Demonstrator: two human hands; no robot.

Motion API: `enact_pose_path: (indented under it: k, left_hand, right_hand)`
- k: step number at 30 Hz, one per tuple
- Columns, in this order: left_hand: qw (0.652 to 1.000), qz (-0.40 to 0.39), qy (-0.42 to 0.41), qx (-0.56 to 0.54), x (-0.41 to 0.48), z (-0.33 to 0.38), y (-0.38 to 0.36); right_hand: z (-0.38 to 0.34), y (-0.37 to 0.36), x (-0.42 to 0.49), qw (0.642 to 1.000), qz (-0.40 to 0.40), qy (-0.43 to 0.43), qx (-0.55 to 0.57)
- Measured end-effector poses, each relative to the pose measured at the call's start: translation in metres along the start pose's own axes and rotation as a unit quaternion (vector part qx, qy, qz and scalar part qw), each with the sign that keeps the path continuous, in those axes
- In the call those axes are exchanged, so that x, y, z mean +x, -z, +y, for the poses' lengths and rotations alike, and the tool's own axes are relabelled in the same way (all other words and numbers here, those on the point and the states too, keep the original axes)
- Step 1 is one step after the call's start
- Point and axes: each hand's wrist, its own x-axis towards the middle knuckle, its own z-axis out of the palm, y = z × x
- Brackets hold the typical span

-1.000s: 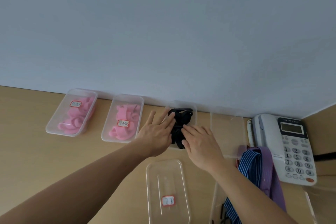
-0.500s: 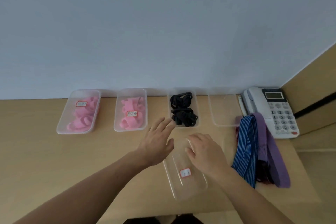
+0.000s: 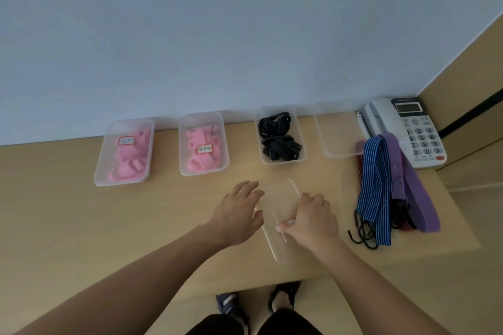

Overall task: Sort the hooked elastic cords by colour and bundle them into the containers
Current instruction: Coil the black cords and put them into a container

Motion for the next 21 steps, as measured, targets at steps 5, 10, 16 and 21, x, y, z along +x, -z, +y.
enact_pose_path:
  k: [5, 10, 16, 21]
  left_hand:
    - [0.999, 0.017, 0.026, -0.030, 0.000, 0.003, 0.003]
    - [0.997, 0.014, 0.066, -0.045, 0.001, 0.004, 0.005]
    - [0.991, -0.025, 0.111, -0.064, 0.000, -0.002, 0.011]
    - [0.983, -0.013, 0.135, -0.123, 0.005, -0.003, 0.026]
  right_hand:
    - [-0.001, 0.000, 0.001, 0.999, 0.015, -0.021, 0.032]
    - [-0.003, 0.003, -0.006, 0.995, 0.036, -0.025, 0.091]
    - [-0.005, 0.018, -0.008, 0.973, 0.054, 0.029, 0.221]
    - [-0.018, 0.038, -0.012, 0.934, 0.073, 0.079, 0.342]
